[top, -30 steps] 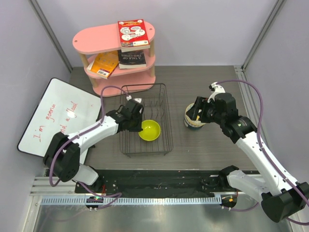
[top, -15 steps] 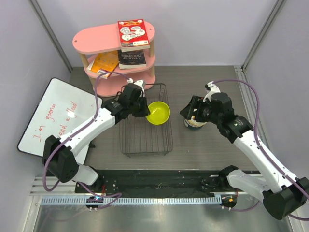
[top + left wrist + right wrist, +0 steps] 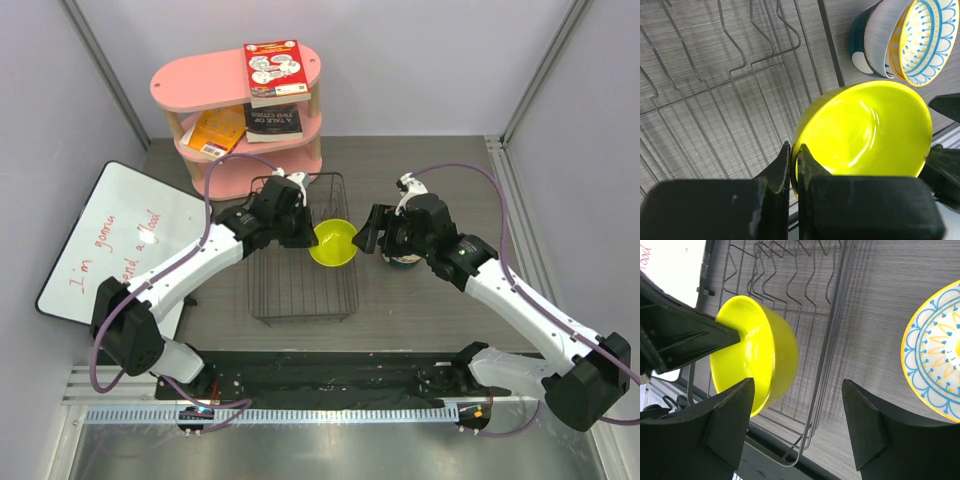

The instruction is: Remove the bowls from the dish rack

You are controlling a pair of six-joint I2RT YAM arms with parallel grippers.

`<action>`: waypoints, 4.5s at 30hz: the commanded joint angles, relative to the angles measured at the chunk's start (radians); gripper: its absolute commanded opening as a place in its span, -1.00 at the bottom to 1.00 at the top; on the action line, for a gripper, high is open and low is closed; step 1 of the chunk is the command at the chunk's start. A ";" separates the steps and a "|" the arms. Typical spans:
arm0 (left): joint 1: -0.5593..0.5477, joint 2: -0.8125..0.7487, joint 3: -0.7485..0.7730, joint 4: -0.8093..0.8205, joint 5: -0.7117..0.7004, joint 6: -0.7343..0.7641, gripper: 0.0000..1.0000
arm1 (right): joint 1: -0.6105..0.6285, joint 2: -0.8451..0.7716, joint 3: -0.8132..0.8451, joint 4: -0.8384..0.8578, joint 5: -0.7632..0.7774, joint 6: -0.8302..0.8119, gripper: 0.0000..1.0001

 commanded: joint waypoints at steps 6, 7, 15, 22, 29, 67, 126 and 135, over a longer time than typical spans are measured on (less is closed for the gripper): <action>-0.015 -0.033 -0.002 0.020 0.025 0.005 -1.00 | 0.036 0.117 0.062 0.038 0.039 0.024 0.40; -0.015 -0.034 -0.004 0.022 0.025 0.008 -1.00 | 0.042 0.129 0.062 0.041 0.044 0.026 0.32; -0.048 -0.033 -0.016 0.020 0.022 0.016 -1.00 | 0.075 0.178 0.067 0.060 0.044 0.037 -0.30; -0.100 -0.001 0.007 0.023 0.028 0.029 -0.58 | 0.085 0.181 0.067 0.060 0.056 0.027 -0.98; -0.113 -0.140 -0.048 0.088 -0.069 0.008 0.48 | 0.084 0.105 0.059 -0.015 0.250 0.015 -0.98; -0.061 -0.315 -0.220 0.062 -0.182 -0.006 0.59 | -0.320 0.189 -0.007 -0.058 0.297 -0.135 -0.75; -0.059 -0.267 -0.228 0.072 -0.130 -0.004 0.57 | -0.320 0.120 -0.042 -0.115 0.277 -0.141 -0.10; -0.061 -0.263 -0.235 0.080 -0.116 -0.007 0.57 | -0.320 0.059 -0.064 -0.158 0.318 -0.169 0.28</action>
